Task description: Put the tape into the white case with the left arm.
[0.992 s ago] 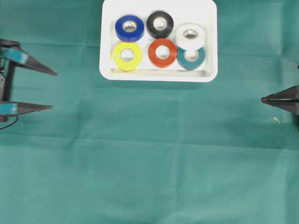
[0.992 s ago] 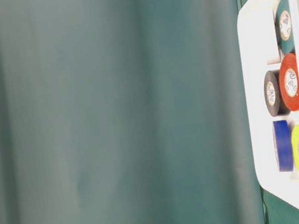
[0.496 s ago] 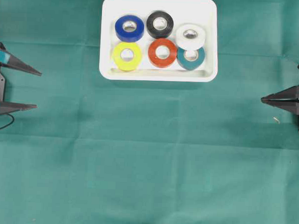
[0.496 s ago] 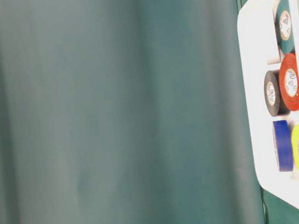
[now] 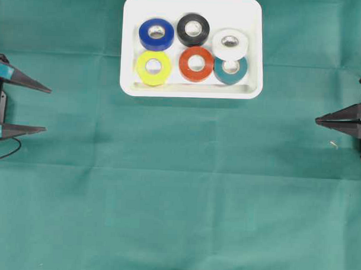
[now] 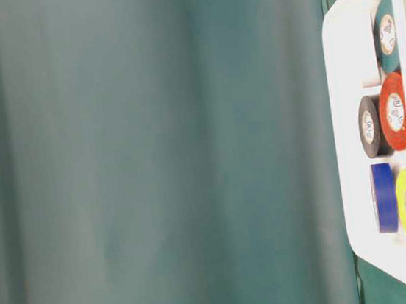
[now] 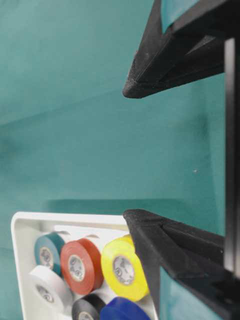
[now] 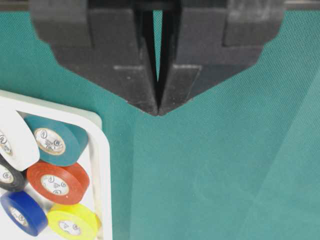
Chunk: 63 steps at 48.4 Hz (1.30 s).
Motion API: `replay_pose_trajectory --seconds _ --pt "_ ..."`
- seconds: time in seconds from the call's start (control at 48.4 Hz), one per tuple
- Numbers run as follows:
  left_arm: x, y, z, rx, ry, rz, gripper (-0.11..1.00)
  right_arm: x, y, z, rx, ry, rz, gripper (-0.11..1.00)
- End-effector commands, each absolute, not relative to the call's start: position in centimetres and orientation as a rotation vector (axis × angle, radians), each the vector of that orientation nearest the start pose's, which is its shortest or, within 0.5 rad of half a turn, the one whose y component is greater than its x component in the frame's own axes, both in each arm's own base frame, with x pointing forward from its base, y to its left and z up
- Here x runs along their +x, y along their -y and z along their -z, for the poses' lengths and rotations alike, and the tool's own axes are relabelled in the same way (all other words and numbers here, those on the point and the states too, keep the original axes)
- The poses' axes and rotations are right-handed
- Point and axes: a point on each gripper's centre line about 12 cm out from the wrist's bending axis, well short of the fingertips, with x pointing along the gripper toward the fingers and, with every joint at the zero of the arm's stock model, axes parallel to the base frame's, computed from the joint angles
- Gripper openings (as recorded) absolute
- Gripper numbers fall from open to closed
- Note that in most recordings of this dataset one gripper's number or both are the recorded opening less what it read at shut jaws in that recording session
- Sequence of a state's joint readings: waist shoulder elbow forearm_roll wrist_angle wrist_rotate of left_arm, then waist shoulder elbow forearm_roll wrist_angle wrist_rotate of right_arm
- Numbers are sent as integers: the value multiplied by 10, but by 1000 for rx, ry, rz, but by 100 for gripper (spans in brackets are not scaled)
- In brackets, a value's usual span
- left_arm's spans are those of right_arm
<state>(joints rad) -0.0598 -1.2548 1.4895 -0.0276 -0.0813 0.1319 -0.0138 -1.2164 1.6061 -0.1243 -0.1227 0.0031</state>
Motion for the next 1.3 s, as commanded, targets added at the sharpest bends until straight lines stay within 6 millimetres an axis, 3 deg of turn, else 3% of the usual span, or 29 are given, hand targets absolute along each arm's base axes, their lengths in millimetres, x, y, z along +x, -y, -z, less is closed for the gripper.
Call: replay_pose_trajectory --seconds 0.0,1.281 --pt "142 9 -191 110 -118 66 93 133 0 -147 -116 -251 -18 -9" --pt "149 6 -193 118 -123 49 93 133 0 -147 -116 -249 -18 -9"
